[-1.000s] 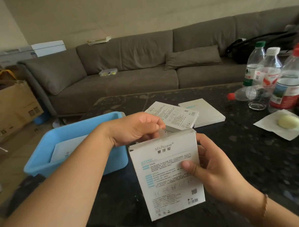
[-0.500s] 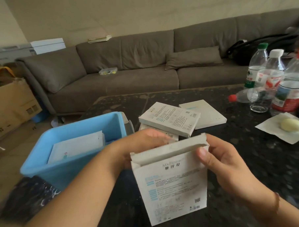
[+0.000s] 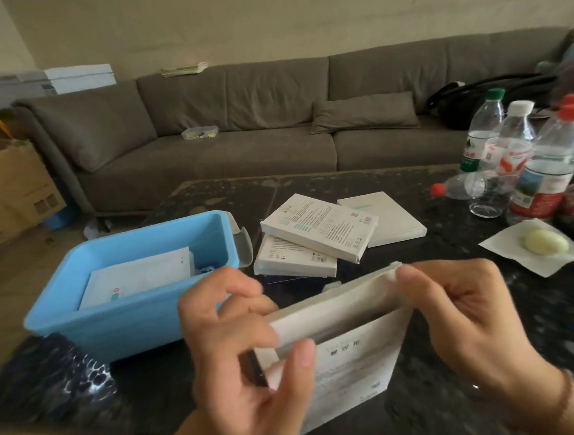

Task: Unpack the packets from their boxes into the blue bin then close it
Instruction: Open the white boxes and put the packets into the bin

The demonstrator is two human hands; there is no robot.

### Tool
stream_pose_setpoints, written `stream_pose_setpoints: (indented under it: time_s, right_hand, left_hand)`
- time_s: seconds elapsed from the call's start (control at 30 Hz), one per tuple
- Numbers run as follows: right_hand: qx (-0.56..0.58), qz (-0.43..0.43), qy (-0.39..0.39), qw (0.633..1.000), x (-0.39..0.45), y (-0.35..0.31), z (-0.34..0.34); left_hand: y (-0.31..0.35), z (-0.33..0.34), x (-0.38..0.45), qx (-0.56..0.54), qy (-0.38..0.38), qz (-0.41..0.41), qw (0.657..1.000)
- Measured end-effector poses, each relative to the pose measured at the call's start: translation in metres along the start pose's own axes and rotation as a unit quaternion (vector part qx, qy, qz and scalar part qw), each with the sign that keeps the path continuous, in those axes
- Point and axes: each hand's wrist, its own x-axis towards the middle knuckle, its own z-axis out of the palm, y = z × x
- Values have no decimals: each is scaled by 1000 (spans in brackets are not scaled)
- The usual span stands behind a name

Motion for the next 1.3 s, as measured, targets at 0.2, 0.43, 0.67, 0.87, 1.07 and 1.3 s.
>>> stream_pose_setpoints:
  time_s: [0.2, 0.43, 0.67, 0.87, 1.07, 1.3]
  right_hand:
    - [-53, -83, 41, 994, -10, 7, -4]
    - [-62, -155, 88, 982, -31, 8, 0]
    - [-43, -270, 54, 960, -33, 3, -2]
    - [-245, -288, 134, 916, -30, -6, -25]
    - [-225, -201, 80, 950, -53, 9, 14]
    - [-186, -75, 25, 979, -67, 13, 38]
  left_hand:
    - [15, -15, 1, 56, -70, -42, 995]
    - [43, -43, 32, 291, -250, -103, 918]
    - [42, -36, 45, 297, -282, -218, 886]
    - [26, -9, 54, 142, -212, -262, 931]
    - [-31, 5, 2, 107, -191, -352, 910]
    - [-46, 1, -18, 157, -216, -338, 902]
